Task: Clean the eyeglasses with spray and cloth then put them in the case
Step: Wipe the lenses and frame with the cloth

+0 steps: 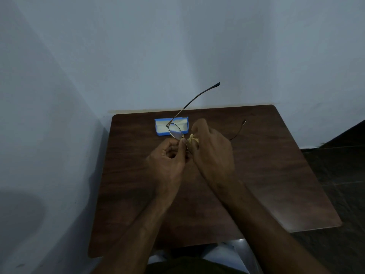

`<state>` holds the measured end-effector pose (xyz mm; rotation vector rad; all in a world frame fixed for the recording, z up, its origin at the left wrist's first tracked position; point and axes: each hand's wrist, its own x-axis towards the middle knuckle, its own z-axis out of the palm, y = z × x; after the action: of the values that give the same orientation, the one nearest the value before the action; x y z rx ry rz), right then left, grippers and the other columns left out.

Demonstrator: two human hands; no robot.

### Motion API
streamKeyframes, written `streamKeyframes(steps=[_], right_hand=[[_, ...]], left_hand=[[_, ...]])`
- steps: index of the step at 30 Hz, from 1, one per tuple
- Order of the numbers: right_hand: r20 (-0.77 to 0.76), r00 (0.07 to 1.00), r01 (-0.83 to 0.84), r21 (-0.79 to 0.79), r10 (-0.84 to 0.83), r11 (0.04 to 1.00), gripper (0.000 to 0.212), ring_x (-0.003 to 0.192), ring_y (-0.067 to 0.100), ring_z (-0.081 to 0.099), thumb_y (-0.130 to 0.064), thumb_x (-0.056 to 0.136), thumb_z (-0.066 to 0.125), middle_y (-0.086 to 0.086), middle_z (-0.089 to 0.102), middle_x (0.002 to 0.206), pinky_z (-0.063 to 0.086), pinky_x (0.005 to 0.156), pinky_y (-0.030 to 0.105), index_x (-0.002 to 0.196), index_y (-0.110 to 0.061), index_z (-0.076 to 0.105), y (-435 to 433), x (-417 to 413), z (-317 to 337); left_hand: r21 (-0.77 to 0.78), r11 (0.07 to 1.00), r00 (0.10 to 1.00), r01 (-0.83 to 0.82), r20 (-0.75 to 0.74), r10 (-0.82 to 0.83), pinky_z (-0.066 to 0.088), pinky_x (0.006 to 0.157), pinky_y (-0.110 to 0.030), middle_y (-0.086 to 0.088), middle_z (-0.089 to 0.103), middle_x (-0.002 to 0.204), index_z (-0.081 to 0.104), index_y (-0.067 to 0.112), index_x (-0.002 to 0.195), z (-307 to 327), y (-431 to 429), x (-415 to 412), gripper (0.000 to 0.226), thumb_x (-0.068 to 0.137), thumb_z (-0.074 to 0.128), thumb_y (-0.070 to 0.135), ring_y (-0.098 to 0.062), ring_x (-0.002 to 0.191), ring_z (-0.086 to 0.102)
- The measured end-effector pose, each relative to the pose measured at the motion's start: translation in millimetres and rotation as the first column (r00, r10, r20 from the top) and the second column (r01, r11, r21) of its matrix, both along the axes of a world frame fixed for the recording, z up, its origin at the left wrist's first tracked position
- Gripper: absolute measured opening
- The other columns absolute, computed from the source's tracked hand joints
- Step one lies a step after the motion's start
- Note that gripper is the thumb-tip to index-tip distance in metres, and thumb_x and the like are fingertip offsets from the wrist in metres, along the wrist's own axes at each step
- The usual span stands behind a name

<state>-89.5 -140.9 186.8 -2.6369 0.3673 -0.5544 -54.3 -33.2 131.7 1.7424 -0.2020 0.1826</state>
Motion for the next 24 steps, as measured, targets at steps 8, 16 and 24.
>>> streamKeyframes(steps=[8,16,24], right_hand=[[0.033,0.998,-0.047,-0.174,0.054,0.984,0.03,0.076,0.013,0.059,-0.023,0.08,0.084,-0.006,0.066,0.091,0.031,0.055,0.023,0.101,-0.021,0.061,14.7,-30.0,-14.9],[0.174,0.98,-0.056,-0.246,0.101,0.968,0.023,0.097,0.018,0.056,-0.021,0.093,0.052,0.002,0.068,0.105,0.045,0.066,0.026,0.109,-0.014,0.067,4.7,-25.9,-21.6],[0.281,0.94,-0.117,-0.275,0.196,0.954,0.015,0.092,0.022,0.061,-0.019,0.101,0.06,0.007,0.07,0.099,0.051,0.07,0.032,0.102,-0.008,0.071,-1.5,-14.7,-28.8]], left_hand=[[-0.007,0.999,0.996,-0.034,-0.076,0.034,0.066,0.065,-0.044,0.007,0.078,0.075,0.08,0.014,0.085,3.6,7.9,8.8,0.014,0.096,0.078,0.023,-0.01,0.07,0.077],[-0.228,0.972,0.931,-0.057,-0.363,-0.031,0.061,0.062,-0.038,-0.012,0.076,0.075,0.079,0.007,0.08,3.0,-1.3,10.4,0.019,0.095,0.078,0.017,-0.027,0.069,0.074],[-0.326,0.934,0.873,-0.143,-0.486,-0.036,0.049,0.045,-0.026,-0.002,0.067,0.062,0.075,-0.004,0.085,14.5,-4.6,8.7,0.022,0.096,0.075,0.015,-0.011,0.051,0.061]])
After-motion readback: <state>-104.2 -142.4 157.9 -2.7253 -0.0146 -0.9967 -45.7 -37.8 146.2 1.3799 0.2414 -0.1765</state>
